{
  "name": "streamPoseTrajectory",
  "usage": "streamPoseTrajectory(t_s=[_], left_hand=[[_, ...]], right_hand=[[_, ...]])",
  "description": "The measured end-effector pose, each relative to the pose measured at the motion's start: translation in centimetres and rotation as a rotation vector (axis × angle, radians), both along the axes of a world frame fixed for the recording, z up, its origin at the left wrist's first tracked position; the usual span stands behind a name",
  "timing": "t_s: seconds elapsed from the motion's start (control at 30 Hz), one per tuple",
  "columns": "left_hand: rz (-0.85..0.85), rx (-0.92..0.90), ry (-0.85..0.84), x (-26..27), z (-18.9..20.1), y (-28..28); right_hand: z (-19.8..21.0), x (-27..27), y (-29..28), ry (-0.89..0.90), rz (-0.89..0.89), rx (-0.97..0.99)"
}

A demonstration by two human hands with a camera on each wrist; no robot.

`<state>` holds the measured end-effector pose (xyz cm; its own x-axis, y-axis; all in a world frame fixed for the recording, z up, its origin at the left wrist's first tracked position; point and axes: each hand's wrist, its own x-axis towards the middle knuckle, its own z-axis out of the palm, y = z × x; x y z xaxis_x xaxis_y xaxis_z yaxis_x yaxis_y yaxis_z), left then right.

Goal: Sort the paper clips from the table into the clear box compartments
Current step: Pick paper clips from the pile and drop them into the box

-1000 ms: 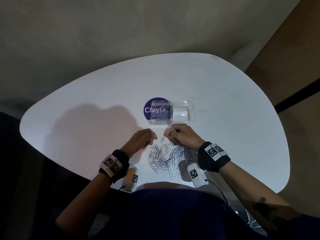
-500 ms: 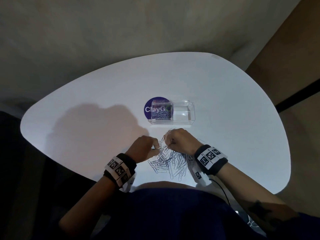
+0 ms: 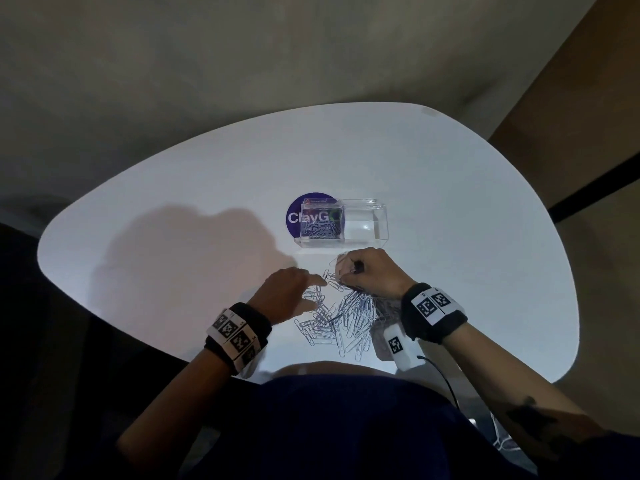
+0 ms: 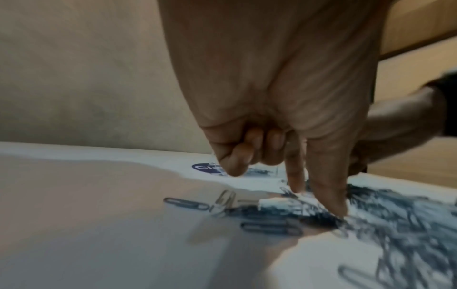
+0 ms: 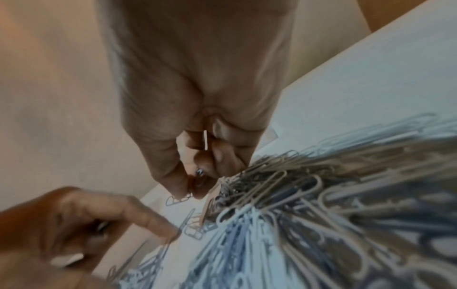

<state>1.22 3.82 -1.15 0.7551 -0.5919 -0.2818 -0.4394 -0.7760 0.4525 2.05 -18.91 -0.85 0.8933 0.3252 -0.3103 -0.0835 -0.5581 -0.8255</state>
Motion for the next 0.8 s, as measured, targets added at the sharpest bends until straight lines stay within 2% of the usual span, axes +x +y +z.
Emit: streamPoseTrajectory(t_s=[0.17,0.3,0.37,0.43,0.53,0.6,0.7,0.8], left_hand=[[-0.043,-0.065,-0.033,-0.3,-0.5,-0.5],[-0.01,-0.16,-0.005,-0.4,-0.7,-0.7],[0.096,-0.235,0.07,-0.5,-0.6,-0.7],[0.249,-0.31,0.233,-0.4,-0.2,-0.7],[0.523,-0.612,0.594,0.1,0.8,-0.8],[0.675,-0.78,0.733,0.3,1.4,-0.6],[0.703,-0.885,0.8,0.5,1.8,-0.7],[0.723,-0.807,0.761,0.4,1.4,-0.7]], right_hand=[[0.0,-0.3,-0.4,0.092,-0.103,0.108],[0.7,-0.6,-0.4,0.16,-0.128,0.178],[0.8,-0.6,-0.4,0.217,-0.15,0.237],[0.8,-0.5,-0.4,0.27,-0.188,0.305],[0.7,-0.5,-0.3,0.32,-0.215,0.356],[1.0,-0.7,0.0,0.332,-0.23,0.394],[1.2,-0.9,0.5,0.375,-0.249,0.465],[1.2,-1.0,1.1,0.399,-0.267,0.481]])
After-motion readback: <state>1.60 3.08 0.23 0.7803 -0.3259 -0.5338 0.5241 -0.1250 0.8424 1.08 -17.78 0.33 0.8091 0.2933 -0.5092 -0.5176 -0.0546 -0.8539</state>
